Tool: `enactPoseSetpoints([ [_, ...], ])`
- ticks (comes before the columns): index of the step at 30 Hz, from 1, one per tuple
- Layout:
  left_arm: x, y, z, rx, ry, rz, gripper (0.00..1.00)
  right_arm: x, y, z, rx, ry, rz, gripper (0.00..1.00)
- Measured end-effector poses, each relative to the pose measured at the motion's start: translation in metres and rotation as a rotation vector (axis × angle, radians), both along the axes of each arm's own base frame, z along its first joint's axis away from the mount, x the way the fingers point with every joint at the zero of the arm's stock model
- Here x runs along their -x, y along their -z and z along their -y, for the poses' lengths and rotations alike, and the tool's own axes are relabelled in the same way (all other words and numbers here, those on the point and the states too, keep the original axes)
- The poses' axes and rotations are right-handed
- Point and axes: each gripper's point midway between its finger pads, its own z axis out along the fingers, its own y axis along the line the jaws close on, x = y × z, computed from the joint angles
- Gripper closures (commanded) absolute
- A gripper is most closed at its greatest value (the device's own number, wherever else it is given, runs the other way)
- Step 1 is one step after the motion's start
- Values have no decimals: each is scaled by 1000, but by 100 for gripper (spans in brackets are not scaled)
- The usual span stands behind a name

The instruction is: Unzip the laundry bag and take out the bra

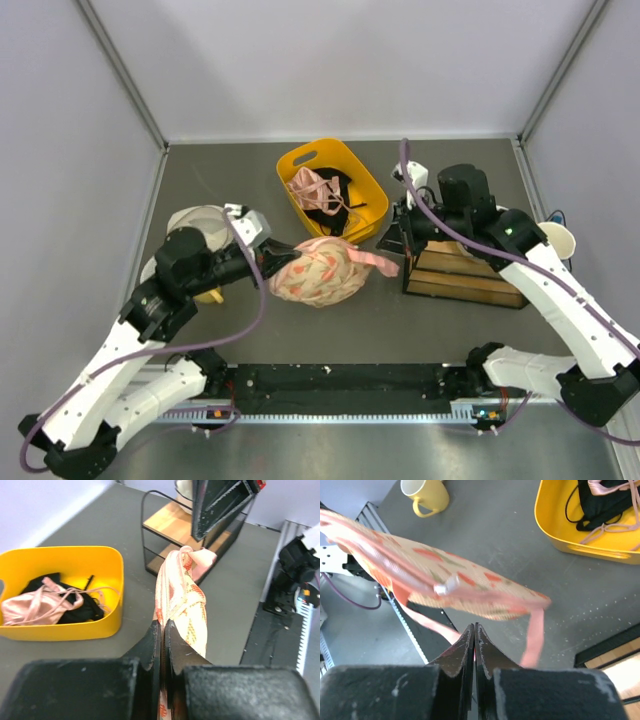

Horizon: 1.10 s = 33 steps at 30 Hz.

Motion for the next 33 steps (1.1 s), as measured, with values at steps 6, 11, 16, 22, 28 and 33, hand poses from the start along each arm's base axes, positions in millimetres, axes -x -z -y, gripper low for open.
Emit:
enactPoseSetpoints([
  [6,2,-20,-19,92,-96,106,100,-4,12,1,34,-4,-4,100],
  [11,0,-59,-24,149,-126,159,100,-6,34,-2,64,-9,-55,100],
  [16,2,-85,-24,176,-118,185,100,-8,38,-1,75,0,-59,52],
  [22,5,-80,-15,129,-64,126,100,-19,30,2,88,21,21,29],
  [28,12,-69,-5,79,12,52,100,-26,0,-6,-15,-43,253,26],
  [33,21,-70,0,70,69,21,100,-5,0,-10,-131,-180,471,13],
])
